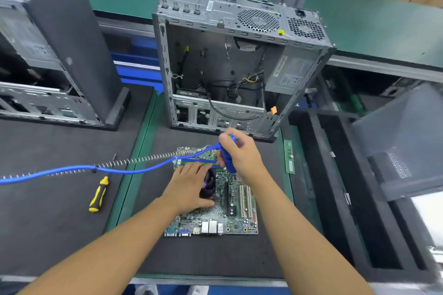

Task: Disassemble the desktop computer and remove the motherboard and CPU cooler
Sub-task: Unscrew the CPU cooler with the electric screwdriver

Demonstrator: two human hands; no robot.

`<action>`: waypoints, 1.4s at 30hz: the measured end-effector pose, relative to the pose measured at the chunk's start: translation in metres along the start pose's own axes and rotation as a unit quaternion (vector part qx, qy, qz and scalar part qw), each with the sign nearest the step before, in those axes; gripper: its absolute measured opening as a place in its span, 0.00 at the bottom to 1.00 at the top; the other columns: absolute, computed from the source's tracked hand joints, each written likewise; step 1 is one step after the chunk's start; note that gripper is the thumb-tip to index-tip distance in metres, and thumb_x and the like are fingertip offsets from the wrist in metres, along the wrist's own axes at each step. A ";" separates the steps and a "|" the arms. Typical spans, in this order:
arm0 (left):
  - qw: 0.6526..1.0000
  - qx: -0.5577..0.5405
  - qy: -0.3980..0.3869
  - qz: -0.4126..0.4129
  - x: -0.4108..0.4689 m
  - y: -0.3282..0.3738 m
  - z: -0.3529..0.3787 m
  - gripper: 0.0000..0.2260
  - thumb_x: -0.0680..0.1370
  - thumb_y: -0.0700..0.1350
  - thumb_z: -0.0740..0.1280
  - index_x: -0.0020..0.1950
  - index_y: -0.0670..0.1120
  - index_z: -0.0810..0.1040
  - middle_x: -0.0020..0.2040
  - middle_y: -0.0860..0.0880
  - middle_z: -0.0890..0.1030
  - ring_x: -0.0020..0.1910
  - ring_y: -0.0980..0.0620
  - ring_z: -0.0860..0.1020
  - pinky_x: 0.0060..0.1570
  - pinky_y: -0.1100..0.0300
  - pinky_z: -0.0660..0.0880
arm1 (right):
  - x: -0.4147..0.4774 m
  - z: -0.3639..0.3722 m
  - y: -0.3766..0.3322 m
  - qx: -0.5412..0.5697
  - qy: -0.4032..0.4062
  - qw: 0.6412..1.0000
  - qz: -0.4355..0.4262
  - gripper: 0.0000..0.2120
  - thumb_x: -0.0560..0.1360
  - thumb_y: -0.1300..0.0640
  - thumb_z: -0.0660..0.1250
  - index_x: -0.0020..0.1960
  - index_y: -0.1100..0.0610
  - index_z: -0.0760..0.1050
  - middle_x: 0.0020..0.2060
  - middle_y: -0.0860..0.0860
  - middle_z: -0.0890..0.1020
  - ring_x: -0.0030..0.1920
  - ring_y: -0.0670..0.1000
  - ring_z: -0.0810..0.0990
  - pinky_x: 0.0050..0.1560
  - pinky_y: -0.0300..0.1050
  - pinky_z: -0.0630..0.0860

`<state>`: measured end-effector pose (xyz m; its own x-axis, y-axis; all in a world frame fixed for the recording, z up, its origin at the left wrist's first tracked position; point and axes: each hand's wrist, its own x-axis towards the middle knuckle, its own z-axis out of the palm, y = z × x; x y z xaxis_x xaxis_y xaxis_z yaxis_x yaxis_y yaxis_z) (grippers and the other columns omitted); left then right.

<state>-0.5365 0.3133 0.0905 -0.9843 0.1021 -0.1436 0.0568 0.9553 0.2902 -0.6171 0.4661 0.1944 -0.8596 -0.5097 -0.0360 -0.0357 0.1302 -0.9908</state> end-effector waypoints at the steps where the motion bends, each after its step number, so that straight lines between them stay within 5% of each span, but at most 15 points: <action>1: 1.000 -0.004 0.001 0.001 0.000 -0.001 0.001 0.46 0.66 0.72 0.68 0.77 0.53 0.57 0.68 0.54 0.66 0.69 0.50 0.64 0.70 0.52 0.58 | 0.001 0.000 0.003 -0.019 0.008 1.000 0.000 0.18 0.77 0.43 0.65 0.36 0.55 0.70 0.28 0.53 0.75 0.27 0.51 0.73 0.33 0.42 0.72; 5: 1.000 0.004 -0.004 0.003 0.003 -0.003 0.003 0.45 0.66 0.74 0.65 0.77 0.53 0.58 0.67 0.54 0.66 0.68 0.50 0.64 0.69 0.53 0.58 | 0.004 0.008 0.013 -0.077 0.028 0.996 0.018 0.17 0.78 0.39 0.61 0.35 0.45 0.71 0.29 0.44 0.76 0.33 0.47 0.74 0.39 0.44 0.70; 9: 1.000 0.006 -0.007 0.008 0.004 -0.004 0.003 0.45 0.65 0.74 0.65 0.75 0.53 0.60 0.66 0.54 0.68 0.66 0.49 0.66 0.68 0.52 0.60 | 0.005 0.011 0.024 0.009 0.083 0.996 0.039 0.15 0.77 0.44 0.61 0.34 0.49 0.67 0.27 0.44 0.69 0.31 0.51 0.68 0.37 0.43 0.68; 13: 0.999 -0.034 -0.035 0.014 0.004 -0.009 0.002 0.45 0.64 0.74 0.67 0.75 0.54 0.60 0.68 0.55 0.68 0.67 0.48 0.67 0.69 0.48 0.62 | 0.011 -0.001 0.029 0.098 0.079 0.992 0.005 0.19 0.74 0.47 0.62 0.36 0.64 0.69 0.32 0.62 0.70 0.28 0.56 0.68 0.31 0.41 0.69; 27: 0.999 -0.024 -0.021 0.008 -0.016 -0.046 -0.010 0.41 0.61 0.76 0.64 0.69 0.57 0.63 0.57 0.58 0.70 0.55 0.52 0.72 0.55 0.50 0.74 | 0.032 0.049 0.038 0.173 0.031 0.984 -0.013 0.16 0.75 0.50 0.61 0.33 0.57 0.73 0.29 0.52 0.75 0.26 0.54 0.71 0.32 0.45 0.70; 42: 0.999 -0.029 -0.010 -0.008 -0.026 -0.062 -0.013 0.39 0.61 0.73 0.65 0.66 0.55 0.66 0.50 0.58 0.59 0.48 0.54 0.60 0.55 0.53 0.68 | 0.045 0.081 0.041 0.172 0.028 0.985 0.001 0.14 0.72 0.51 0.61 0.33 0.59 0.72 0.29 0.53 0.75 0.26 0.53 0.71 0.32 0.46 0.68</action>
<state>-0.5170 0.2476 0.0879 -0.9814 0.0938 -0.1672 0.0314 0.9391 0.3423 -0.6160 0.3802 0.1418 -0.8865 -0.4610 -0.0401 0.1327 -0.1704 -0.9764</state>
